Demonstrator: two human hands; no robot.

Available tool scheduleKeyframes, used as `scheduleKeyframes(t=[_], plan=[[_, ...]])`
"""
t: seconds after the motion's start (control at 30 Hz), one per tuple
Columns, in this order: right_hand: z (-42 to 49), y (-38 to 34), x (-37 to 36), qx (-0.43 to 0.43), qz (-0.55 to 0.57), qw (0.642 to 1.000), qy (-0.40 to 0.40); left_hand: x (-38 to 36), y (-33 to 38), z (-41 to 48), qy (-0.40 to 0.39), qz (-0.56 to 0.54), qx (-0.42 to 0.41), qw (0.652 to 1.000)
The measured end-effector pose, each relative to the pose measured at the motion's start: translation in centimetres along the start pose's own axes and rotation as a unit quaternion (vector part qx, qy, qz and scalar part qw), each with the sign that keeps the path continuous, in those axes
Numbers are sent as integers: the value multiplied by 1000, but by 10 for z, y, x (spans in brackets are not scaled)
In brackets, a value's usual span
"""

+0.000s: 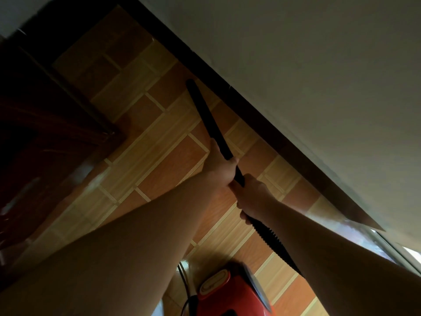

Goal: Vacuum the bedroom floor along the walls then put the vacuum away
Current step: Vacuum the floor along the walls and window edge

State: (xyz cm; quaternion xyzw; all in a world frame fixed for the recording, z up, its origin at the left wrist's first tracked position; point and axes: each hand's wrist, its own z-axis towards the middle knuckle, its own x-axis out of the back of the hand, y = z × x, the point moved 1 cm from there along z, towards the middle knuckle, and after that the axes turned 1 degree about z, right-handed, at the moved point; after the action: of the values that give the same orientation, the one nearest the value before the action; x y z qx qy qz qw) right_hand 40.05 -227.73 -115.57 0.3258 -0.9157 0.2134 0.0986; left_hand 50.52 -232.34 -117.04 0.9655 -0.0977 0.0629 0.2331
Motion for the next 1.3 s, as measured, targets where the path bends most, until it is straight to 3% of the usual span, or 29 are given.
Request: scheduleKeyframes(t=[0.1,0.3,0.77,1.3], plan=[[1,-7,5,10,-7,1000,15,7,7,6,5,-26,-4,1000],[-15,8,-6,46,-163,984,55,16,9,6,34,-8,-11,999],[21,-67,-21,96,-156,982,56,65,22,25,36,-16,-32,999],[46,-144,-41,76,-130,987,56,133,44,53,29,-73,-35,996]])
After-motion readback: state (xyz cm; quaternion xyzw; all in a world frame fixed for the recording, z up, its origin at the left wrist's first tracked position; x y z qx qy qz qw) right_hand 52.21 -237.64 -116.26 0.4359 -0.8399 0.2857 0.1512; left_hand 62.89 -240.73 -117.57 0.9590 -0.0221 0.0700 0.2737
